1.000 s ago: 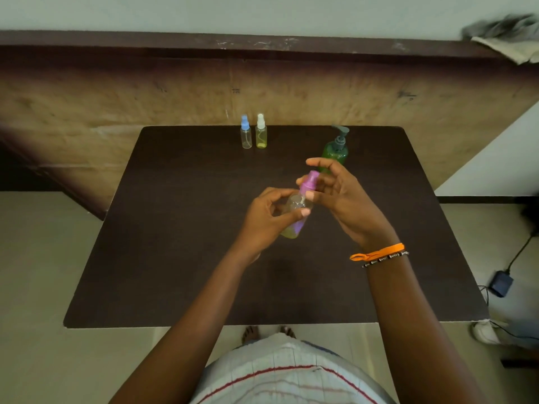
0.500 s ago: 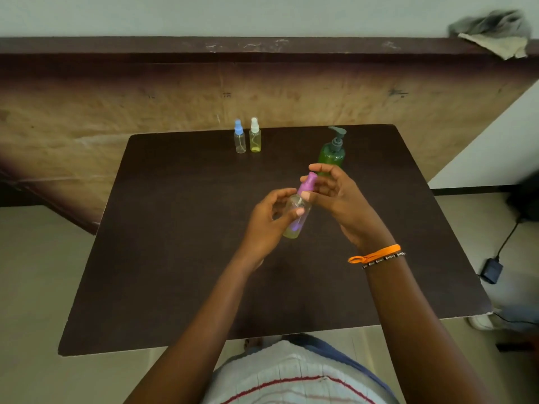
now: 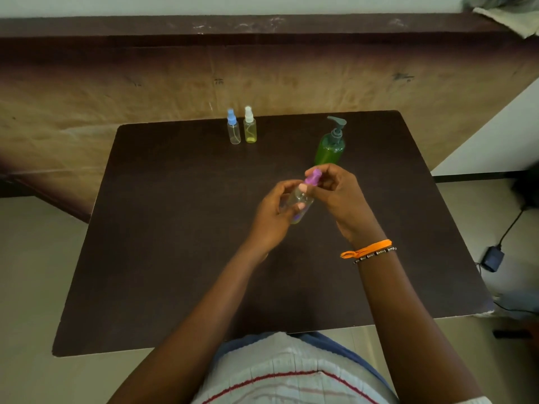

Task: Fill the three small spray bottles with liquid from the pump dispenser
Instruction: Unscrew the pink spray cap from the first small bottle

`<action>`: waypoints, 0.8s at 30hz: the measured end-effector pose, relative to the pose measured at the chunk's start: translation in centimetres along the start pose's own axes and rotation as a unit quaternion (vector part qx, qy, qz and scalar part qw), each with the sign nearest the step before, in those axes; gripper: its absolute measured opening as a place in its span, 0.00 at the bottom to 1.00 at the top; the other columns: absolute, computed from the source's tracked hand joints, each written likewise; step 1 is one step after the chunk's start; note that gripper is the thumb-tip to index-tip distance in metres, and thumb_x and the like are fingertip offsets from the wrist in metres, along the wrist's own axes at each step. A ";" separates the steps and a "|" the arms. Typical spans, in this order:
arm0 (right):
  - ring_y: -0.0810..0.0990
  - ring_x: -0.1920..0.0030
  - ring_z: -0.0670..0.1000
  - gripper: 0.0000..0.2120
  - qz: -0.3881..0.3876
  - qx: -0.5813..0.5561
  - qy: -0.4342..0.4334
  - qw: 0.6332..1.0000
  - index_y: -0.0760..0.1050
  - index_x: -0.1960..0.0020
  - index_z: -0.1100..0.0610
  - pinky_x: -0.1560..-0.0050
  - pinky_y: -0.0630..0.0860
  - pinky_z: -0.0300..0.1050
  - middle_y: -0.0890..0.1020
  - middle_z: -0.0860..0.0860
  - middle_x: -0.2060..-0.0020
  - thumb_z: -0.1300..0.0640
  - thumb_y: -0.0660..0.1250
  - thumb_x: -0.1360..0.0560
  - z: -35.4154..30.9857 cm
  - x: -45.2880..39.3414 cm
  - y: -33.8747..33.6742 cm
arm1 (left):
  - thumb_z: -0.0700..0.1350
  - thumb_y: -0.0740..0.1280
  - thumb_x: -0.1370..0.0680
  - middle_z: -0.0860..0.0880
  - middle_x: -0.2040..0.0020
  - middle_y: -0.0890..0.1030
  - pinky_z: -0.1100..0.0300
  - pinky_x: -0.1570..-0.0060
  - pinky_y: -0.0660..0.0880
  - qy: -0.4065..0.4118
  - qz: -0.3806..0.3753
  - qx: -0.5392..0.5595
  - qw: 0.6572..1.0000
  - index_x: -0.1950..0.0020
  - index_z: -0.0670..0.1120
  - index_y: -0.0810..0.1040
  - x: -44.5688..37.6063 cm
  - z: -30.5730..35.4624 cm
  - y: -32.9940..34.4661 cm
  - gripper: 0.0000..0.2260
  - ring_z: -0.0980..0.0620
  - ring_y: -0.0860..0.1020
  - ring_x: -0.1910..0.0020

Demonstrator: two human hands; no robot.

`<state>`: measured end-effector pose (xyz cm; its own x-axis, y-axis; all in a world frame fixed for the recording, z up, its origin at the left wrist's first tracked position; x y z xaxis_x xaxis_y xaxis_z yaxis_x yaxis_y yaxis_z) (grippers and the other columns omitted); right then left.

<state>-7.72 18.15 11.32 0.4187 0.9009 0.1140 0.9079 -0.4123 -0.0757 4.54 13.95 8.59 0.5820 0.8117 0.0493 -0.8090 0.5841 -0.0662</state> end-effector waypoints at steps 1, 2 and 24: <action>0.79 0.55 0.46 0.11 -0.004 0.002 0.003 1.000 0.76 0.50 0.59 0.54 0.78 0.33 0.80 0.50 0.57 0.69 0.71 0.29 0.2 -0.2 -0.1 | 0.35 0.66 0.25 0.52 0.44 0.77 0.66 0.46 0.72 0.000 0.003 -0.002 1.000 0.39 0.44 0.73 -0.2 -0.2 0.2 0.15 0.61 0.75 0.47; 0.79 0.55 0.46 0.10 -0.013 0.007 0.005 1.000 0.76 0.50 0.59 0.54 0.77 0.33 0.80 0.50 0.57 0.70 0.71 0.28 0.4 -0.4 -0.3 | 0.35 0.66 0.25 0.53 0.45 0.76 0.67 0.47 0.72 -0.004 0.006 -0.001 1.000 0.39 0.45 0.73 -0.3 -0.4 0.4 0.15 0.61 0.75 0.47; 0.79 0.50 0.40 0.17 -0.089 -0.006 -0.021 0.996 0.73 0.39 0.60 0.46 0.76 0.34 0.80 0.50 0.52 0.73 0.62 0.24 1.6 -3.6 -2.4 | 0.36 0.63 0.23 0.49 0.42 0.76 0.64 0.43 0.72 -0.025 0.008 0.011 1.000 0.37 0.50 0.69 -3.0 -2.0 1.9 0.17 0.54 0.75 0.42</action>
<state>-11.39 16.10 9.52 0.2505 0.9645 0.0837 0.9678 -0.2474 -0.0460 1.38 12.64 6.31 0.5643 0.8197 0.0983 -0.8203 0.5701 -0.0455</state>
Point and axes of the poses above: each hand's wrist, its own x-axis away from the middle knuckle, its own y-axis out of the palm, z = x × y, the point moved 3 cm from there along -x, towards the middle knuckle
